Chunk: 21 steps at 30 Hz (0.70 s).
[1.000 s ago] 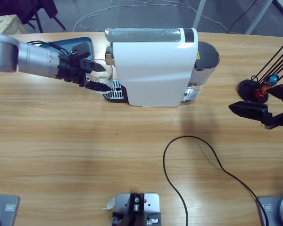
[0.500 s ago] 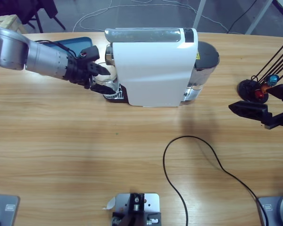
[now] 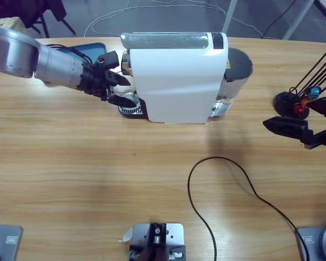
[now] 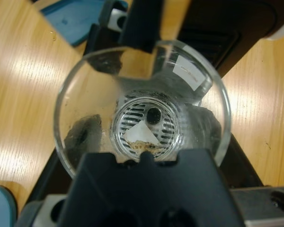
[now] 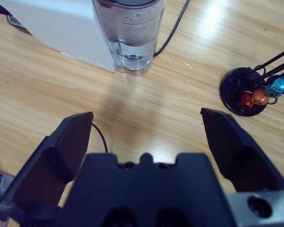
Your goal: Pour coffee
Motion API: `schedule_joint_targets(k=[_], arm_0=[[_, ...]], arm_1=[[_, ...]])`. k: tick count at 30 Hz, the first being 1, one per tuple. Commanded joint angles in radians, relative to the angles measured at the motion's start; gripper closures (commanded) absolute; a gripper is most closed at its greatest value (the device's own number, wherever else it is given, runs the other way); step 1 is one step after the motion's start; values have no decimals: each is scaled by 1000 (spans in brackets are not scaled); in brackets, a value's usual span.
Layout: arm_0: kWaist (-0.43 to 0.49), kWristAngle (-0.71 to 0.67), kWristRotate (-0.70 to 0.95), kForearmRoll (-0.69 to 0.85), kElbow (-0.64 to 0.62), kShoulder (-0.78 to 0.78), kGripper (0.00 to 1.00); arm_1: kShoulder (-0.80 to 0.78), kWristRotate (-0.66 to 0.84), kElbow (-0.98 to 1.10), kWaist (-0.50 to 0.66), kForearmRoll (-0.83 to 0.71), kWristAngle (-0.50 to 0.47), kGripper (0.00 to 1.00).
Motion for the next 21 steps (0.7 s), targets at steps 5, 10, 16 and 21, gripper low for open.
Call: schedule_joint_targets(k=[5,10,16,21], arm_0=[[16,-20,-15,34,37,8,0],[107,-156,-17,34,73,-41,0],[188,-243,-17,31,134,-137,0],[216,-287,-18,31,241,-266,0]], arm_1=[[13,-2,41,-13,-13,3,0],[17,-1,42,-13,-12,5,0],[10,-3,36,-13,1,2,0],[29,-38,-60,-14,71,5,0]])
